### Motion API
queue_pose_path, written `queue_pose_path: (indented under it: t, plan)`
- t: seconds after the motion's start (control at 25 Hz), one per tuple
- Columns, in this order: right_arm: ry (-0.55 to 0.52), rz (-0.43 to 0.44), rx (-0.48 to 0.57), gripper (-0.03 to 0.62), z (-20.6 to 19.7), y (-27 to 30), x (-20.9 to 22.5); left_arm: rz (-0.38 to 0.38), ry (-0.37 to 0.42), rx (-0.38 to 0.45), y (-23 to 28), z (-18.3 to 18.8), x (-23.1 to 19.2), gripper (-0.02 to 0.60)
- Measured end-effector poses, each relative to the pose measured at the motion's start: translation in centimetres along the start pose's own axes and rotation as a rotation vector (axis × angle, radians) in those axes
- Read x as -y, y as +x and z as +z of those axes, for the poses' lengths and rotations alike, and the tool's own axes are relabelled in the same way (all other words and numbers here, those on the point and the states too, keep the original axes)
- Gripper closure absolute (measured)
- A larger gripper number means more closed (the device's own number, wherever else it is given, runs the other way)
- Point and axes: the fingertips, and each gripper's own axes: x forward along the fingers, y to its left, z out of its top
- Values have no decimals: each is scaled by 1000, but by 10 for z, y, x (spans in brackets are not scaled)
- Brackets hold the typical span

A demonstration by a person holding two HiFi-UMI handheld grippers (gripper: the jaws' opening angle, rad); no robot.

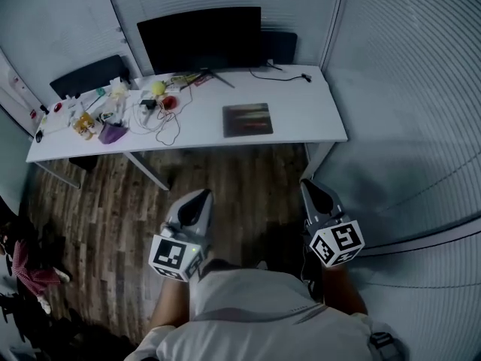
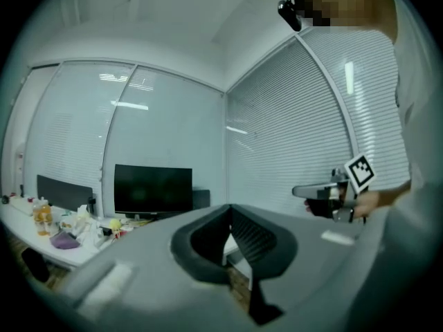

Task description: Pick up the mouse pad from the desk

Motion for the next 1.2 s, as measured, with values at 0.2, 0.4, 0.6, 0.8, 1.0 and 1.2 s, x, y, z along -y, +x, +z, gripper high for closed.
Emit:
queue_pose_path:
  t: [0.2,0.4,0.6,0.8,1.0,1.2]
  plan:
    - [24,19,-21,588,-13,3,16,9,-52,-15,21,-11,2,578]
    - [41,-6,-49,588,-18,21,37,-12,-44,-13,49,-10,-8,578]
    - [18,-19,-73,588,-18,66,47,-25,-89,-6,86,-23,-52,578]
    - [9,-52,-87,588,-6,141,59,-42,-81,3,126,-17,-118,578]
    - [-37,-28,-107,588,3,231,47,-18,-103,-61,153,-32,-207,578]
    - [-53,-44,-148,588,-7,294,48,-9,-112,-90,180,-44,-279,578]
